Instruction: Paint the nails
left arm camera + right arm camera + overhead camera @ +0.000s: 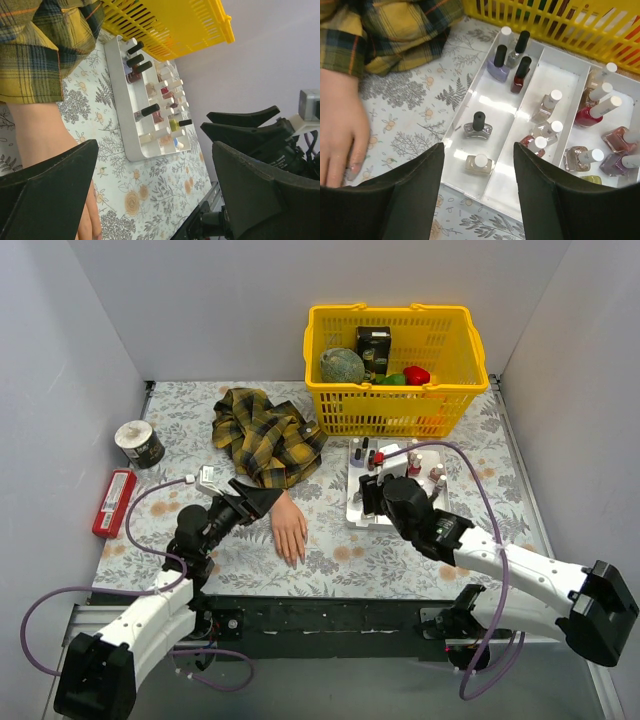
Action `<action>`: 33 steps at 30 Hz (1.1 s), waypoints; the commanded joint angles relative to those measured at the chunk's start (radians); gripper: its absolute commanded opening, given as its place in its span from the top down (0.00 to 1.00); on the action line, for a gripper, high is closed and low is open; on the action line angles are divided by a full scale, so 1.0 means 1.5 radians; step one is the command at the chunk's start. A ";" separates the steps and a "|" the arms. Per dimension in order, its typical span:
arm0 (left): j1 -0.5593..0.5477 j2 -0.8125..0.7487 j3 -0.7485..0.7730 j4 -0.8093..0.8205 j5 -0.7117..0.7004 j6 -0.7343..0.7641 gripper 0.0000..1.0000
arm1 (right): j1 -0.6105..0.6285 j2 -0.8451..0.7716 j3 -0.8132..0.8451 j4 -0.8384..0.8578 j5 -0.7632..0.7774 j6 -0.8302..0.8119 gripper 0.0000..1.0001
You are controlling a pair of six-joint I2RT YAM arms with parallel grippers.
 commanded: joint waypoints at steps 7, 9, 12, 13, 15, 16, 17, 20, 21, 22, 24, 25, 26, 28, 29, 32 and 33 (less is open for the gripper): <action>-0.010 -0.033 0.041 -0.024 -0.037 0.059 0.02 | -0.076 0.116 0.048 -0.047 -0.091 0.028 0.31; -0.011 -0.035 0.042 -0.025 -0.039 0.061 0.02 | -0.085 0.131 0.058 -0.059 -0.109 0.032 0.32; -0.012 -0.027 0.042 -0.023 -0.036 0.061 0.02 | -0.100 0.153 0.061 -0.053 -0.151 0.032 0.37; -0.012 -0.024 0.045 -0.022 -0.035 0.061 0.02 | -0.100 0.160 0.061 -0.050 -0.156 0.032 0.37; -0.013 -0.015 0.047 -0.021 -0.030 0.062 0.02 | -0.102 0.165 0.062 -0.048 -0.162 0.031 0.38; -0.013 -0.013 0.048 -0.021 -0.029 0.061 0.02 | -0.103 0.168 0.063 -0.050 -0.165 0.032 0.38; -0.014 -0.012 0.050 -0.021 -0.026 0.062 0.02 | -0.105 0.168 0.063 -0.049 -0.168 0.031 0.39; -0.015 -0.011 0.050 -0.018 -0.026 0.062 0.02 | -0.107 0.169 0.064 -0.055 -0.169 0.038 0.39; -0.016 -0.011 0.050 -0.021 -0.027 0.062 0.02 | -0.107 0.170 0.064 -0.057 -0.169 0.044 0.39; -0.016 -0.011 0.050 -0.021 -0.027 0.063 0.02 | -0.108 0.169 0.064 -0.058 -0.172 0.045 0.39; -0.017 -0.011 0.050 -0.021 -0.028 0.064 0.02 | -0.108 0.172 0.064 -0.058 -0.183 0.048 0.41; -0.017 -0.010 0.050 -0.021 -0.027 0.063 0.02 | -0.108 0.175 0.064 -0.058 -0.186 0.048 0.41; -0.017 -0.008 0.050 -0.021 -0.027 0.065 0.02 | -0.109 0.177 0.064 -0.058 -0.189 0.049 0.41; -0.018 -0.004 0.052 -0.021 -0.028 0.065 0.02 | -0.109 0.185 0.067 -0.058 -0.195 0.048 0.41; -0.018 -0.002 0.053 -0.020 -0.027 0.064 0.02 | -0.109 0.188 0.067 -0.059 -0.197 0.048 0.42; -0.019 0.003 0.054 -0.020 -0.026 0.065 0.02 | -0.110 0.200 0.072 -0.062 -0.199 0.048 0.49; -0.020 0.004 0.054 -0.020 -0.025 0.065 0.02 | -0.110 0.204 0.074 -0.066 -0.198 0.049 0.49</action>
